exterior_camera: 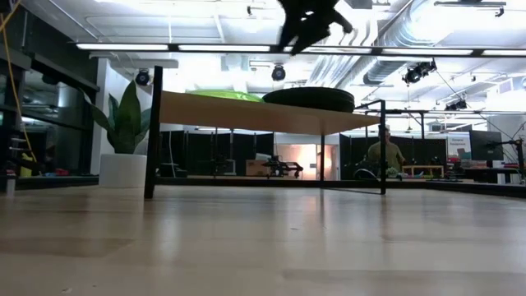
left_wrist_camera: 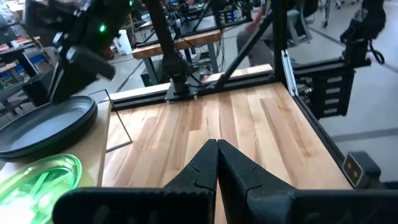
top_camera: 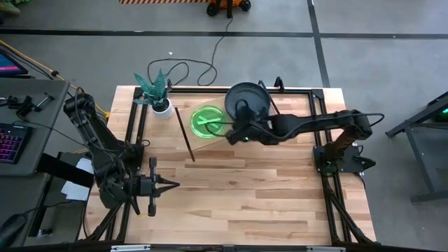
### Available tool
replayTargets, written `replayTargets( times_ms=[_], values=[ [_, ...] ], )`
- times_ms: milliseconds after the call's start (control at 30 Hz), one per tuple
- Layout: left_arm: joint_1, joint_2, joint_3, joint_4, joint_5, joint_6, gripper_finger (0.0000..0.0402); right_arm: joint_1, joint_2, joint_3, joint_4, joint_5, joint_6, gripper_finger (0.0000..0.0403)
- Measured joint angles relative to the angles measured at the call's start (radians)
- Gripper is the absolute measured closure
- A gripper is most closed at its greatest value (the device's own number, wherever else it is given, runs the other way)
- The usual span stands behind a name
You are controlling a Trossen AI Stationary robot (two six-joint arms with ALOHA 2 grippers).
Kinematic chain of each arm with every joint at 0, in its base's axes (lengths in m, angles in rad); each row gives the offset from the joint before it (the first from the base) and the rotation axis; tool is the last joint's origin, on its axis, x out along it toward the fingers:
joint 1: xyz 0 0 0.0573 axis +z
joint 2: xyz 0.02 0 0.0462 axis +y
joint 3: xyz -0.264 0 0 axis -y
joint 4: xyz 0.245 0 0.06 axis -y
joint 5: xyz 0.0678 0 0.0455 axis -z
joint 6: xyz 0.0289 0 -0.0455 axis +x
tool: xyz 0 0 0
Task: Place and stack plates onto a shelf
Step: Return to Home Position
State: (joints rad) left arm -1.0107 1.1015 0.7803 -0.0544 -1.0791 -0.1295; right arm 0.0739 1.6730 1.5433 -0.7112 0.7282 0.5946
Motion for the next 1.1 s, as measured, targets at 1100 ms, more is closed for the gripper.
replayTargets(
  times_ms=[1100],
  values=[
    [0.754, -0.497, -0.616, 0.445, 0.912, 0.245, 0.0401, 0.326, -0.483, -0.578, -0.13, 0.062, 0.322, 0.0402]
  ],
)
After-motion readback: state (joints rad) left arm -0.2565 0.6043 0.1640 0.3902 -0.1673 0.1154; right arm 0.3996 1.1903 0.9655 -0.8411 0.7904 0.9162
